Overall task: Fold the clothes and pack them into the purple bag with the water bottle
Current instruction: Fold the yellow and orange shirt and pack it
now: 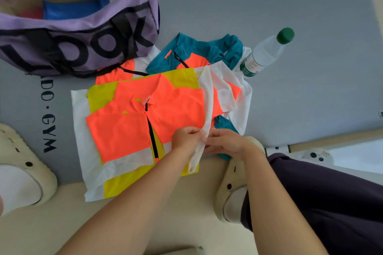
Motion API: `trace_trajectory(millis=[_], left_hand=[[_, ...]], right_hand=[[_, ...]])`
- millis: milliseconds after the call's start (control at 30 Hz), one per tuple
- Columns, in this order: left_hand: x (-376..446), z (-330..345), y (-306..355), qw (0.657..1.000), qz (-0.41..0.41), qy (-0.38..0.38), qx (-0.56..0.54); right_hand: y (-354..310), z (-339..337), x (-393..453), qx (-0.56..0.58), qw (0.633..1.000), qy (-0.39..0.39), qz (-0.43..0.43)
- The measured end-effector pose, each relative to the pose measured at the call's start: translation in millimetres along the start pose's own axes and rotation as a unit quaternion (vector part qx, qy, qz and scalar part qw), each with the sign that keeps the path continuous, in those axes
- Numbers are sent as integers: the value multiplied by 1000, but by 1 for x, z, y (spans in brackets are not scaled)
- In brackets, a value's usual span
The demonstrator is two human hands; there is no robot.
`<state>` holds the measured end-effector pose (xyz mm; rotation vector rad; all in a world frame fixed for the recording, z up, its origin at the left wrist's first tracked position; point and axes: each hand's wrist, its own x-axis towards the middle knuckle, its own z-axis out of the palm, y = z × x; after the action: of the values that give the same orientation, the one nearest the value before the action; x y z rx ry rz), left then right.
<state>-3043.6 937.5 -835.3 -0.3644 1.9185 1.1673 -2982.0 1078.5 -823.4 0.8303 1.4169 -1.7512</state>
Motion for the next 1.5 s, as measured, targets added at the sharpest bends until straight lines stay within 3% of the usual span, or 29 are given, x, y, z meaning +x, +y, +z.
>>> trace_trajectory(millis=[67,167,267,433,567,733,867,967,1033,1167,1233,1300,1400,1500], left_hand=[[1,-4,-3,1000,16,-2,-3],[1,-10,-7,999,26,-25,-26],[0,-22,-9,998,37,-46,-29],[-11,-59,-6,994,51,-75,-61],[-23,-102,-13,980,32,-116,-156],[-37,-179,-40,942,-31,-76,-326],[-31,-224,-73,989,-48,11,-141],[-16,-243,-98,989,-65,106,-79],[-10,-250,-109,990,-75,109,-45],[-3,-251,-122,992,-73,102,-6],[-1,-251,-123,992,-64,113,2],[1,-252,-123,990,-58,126,5],[0,-255,-128,985,-67,149,-58],[-5,-261,-139,977,-87,180,-81]], right_hand=[[-15,-2,7,-27,993,117,-12],[-44,3,27,-64,946,305,-87],[-68,21,48,-173,925,327,-93],[-86,35,56,-138,916,363,-98],[-102,76,57,-128,923,334,-144],[-129,168,85,-172,941,245,-158],[-132,239,104,-188,954,153,-174],[-126,255,106,-153,974,84,-145],[-116,240,102,-152,967,141,-150],[-84,185,85,-228,896,341,-172],[-70,172,81,-256,900,331,-124],[-61,171,83,-255,925,272,-72],[-55,179,85,-174,960,215,-38],[-52,184,86,-132,971,197,-33]])
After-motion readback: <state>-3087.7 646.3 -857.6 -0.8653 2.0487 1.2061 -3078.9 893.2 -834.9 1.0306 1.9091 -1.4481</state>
